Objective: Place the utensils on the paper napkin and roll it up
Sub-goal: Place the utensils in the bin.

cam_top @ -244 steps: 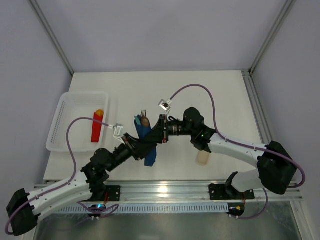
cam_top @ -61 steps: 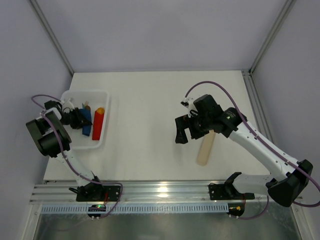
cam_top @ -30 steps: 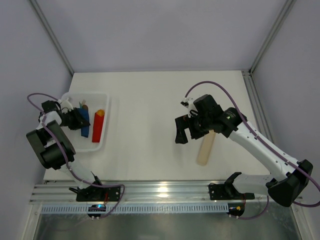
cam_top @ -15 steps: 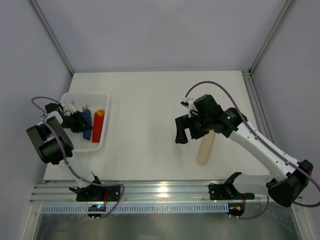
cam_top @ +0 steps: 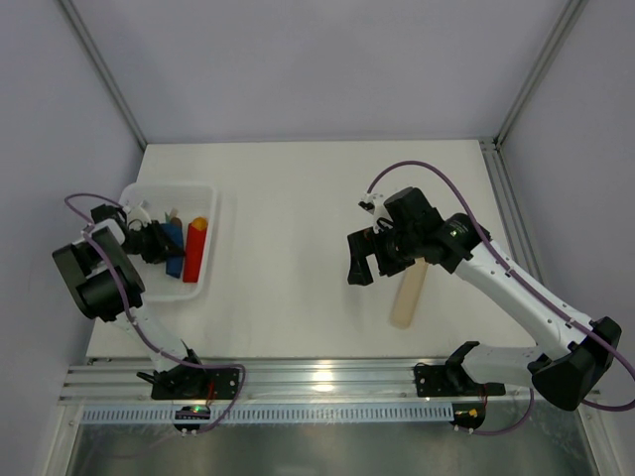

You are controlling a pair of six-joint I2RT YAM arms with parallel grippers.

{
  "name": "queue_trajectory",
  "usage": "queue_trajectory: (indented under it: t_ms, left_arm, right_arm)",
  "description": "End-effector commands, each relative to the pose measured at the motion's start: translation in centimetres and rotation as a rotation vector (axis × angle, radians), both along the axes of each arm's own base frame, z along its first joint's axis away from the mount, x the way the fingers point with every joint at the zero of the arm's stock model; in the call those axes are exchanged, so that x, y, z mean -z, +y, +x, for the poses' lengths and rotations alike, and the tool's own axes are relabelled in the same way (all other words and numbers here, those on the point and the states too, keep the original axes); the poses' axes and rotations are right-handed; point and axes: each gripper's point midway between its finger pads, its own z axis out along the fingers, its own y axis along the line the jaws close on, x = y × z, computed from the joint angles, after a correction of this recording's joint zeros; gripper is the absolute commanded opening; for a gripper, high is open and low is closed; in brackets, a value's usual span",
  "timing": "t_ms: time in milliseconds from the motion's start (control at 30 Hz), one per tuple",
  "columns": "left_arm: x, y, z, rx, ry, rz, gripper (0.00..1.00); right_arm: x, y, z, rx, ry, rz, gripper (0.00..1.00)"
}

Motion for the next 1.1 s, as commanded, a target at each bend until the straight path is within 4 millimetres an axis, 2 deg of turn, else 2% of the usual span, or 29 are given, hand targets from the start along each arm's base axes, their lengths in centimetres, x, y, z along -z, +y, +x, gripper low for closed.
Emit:
queue_trajectory:
  t_ms: [0,633,1067]
  left_arm:
    - [-0.4,0.0,1.1,0.006,-0.025,-0.021,0.15]
    - [1.2,0.6,0.6,-0.007,0.043,-0.006,0.19]
    - [1.5,0.9,0.4,-0.014,0.061,0.013,0.21]
  right_arm:
    - [-1.4,0.1,0.5,-0.003,-0.046,0.027,0.97]
    - [-1.2,0.0,0.3,-0.004,-0.043,0.026,0.96]
    - [-1.1,0.0,0.3,-0.005,-0.041,0.026,0.97]
